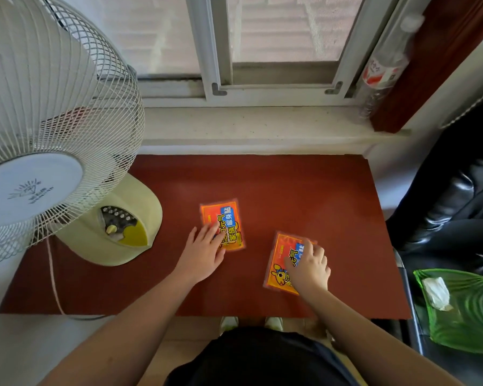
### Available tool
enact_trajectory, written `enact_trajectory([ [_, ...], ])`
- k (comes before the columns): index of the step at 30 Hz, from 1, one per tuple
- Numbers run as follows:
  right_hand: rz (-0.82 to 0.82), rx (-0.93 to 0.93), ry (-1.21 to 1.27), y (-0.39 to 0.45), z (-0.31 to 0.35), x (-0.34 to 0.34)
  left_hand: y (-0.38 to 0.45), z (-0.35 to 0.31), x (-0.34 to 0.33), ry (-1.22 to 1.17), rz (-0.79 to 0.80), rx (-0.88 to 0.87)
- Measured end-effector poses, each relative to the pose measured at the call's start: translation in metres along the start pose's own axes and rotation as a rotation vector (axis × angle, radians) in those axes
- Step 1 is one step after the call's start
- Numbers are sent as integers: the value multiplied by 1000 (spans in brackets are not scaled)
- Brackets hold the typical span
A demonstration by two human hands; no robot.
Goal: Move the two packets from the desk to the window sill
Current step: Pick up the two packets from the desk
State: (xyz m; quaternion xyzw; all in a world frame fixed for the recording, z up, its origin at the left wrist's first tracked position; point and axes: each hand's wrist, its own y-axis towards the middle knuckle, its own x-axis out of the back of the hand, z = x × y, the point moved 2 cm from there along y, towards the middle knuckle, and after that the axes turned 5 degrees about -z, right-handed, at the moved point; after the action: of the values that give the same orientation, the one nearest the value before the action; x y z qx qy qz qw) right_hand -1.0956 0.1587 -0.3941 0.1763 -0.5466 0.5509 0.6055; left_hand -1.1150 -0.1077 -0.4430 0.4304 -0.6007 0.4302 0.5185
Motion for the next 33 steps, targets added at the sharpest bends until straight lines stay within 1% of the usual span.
enact_trajectory([
  [3,-1,-107,47,2,-1,-5,-2,17,3,-71,-80,-63],
  [4,-3,-147,66,3,-2,-7,-1,20,5,-103,-99,-50],
  [5,-3,-189,83,3,-4,-9,0,21,6,-145,-129,6],
  [6,1,-235,102,4,-6,-11,3,20,8,-188,-176,106],
  [7,3,-284,120,4,-8,-12,6,17,11,-221,-216,253],
  [8,2,-330,134,4,-9,-13,9,13,14,-254,-230,437],
  [9,0,-366,141,5,-10,-14,12,8,19,-299,-203,637],
  [10,-3,-393,144,5,-9,-14,16,3,22,-348,-143,813],
  [11,-5,-413,149,6,-9,-15,20,-2,25,-386,-80,927],
  [13,-22,-442,163,8,-7,-16,28,-9,29,-426,-13,1005],
  [17,-41,-493,189,13,-7,-14,43,-19,30,-421,57,1118],
  [22,24,-474,132,18,-11,-13,51,-15,29,-473,82,1204],
  [25,0,-462,168,17,-11,-13,50,-11,24,-529,24,1138],
  [28,-26,-401,360,10,-5,-8,48,-10,26,-599,-4,1053],
  [30,-2,-336,488,8,-6,-7,45,-9,32,-685,-14,1007],
  [31,34,-313,544,8,-9,-7,43,-9,36,-721,-27,969],
  [33,149,-310,697,8,-12,-7,39,-7,44,-767,-72,839],
])
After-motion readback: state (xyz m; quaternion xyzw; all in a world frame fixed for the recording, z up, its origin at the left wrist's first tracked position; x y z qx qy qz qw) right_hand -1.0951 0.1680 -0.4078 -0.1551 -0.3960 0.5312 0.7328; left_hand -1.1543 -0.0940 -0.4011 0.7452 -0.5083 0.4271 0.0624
